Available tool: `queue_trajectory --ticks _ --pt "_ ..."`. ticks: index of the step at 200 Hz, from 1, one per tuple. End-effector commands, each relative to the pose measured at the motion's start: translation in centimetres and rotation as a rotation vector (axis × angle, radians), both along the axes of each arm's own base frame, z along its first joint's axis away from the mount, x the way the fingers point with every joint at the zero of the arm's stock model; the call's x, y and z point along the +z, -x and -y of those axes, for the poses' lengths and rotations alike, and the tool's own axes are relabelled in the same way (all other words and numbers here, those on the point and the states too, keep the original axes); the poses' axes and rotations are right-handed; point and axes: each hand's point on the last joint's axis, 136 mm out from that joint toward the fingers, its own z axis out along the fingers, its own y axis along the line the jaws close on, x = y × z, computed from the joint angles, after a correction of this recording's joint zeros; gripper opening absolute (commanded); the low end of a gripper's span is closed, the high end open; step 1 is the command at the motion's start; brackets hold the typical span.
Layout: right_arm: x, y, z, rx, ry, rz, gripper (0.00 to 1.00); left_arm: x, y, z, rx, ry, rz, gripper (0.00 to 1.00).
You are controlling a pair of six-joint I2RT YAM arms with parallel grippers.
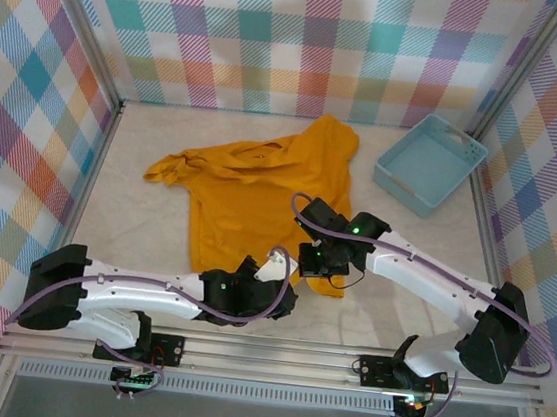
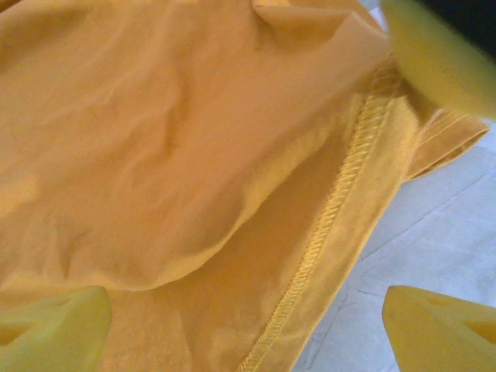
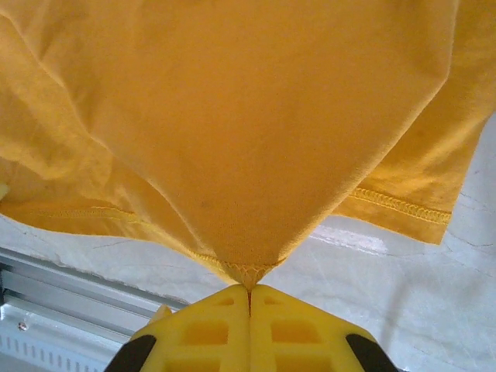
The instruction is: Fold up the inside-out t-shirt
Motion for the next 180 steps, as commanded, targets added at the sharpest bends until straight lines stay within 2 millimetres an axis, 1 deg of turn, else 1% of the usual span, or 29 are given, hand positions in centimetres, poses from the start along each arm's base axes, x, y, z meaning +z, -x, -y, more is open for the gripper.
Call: queue_trajectory --ticks 1,17,39,52,74,87,109,127,137,140,148,157,180 --pt "1.8 -0.7 -2.0 -0.007 -0.091 0.02 0.0 0.3 -0.2 1.1 0.013 -0.028 0.046 0.93" --pt "1.9 -0.8 -1.9 -0.007 -0.092 0.025 0.0 0.4 -0.9 1.0 0.048 -0.037 0.072 0.93" --pt "1.9 -0.6 -1.7 -0.003 -0.089 0.026 0.0 -0.1 -1.4 1.1 0.061 -0.055 0.068 0.9" --pt "2.0 -0.7 -1.7 -0.003 -0.088 0.03 0.0 -0.7 -1.0 1.7 0.028 -0.068 0.045 0.9" --pt "2.0 -0.8 -1.8 -0.005 -0.093 0.033 0.0 -0.9 0.1 3.1 -0.043 -0.056 0.022 1.0" --pt "2.1 -0.9 -1.9 -0.01 -0.097 0.038 0.0 -1.0 0.5 3.7 -0.064 -0.029 0.001 1.0" --pt "2.3 -1.0 -2.0 -0.012 -0.104 0.043 0.0 -1.1 0.7 3.9 -0.072 -0.002 -0.012 1.0" --pt "2.4 -1.0 -2.1 -0.017 -0.118 0.045 0.0 -1.0 1.3 4.4 -0.105 0.047 -0.04 1.0" --pt "2.5 -1.1 -2.1 -0.022 -0.123 0.045 0.0 0.1 1.5 4.8 -0.114 0.135 -0.035 1.0" --pt "2.6 -1.1 -2.1 -0.023 -0.127 0.046 0.0 -0.1 1.6 4.3 -0.113 0.139 -0.037 1.0" --pt "2.8 -1.2 -2.1 -0.027 -0.138 0.045 0.0 0.4 1.4 4.0 -0.107 0.194 -0.037 1.0" --pt "2.8 -1.2 -2.1 -0.031 -0.152 0.041 0.0 0.5 1.1 3.1 -0.09 0.224 -0.037 1.0" --pt "2.9 -1.3 -2.3 -0.041 -0.187 0.031 0.0 0.8 0.4 1.2 -0.048 0.22 0.013 0.99"
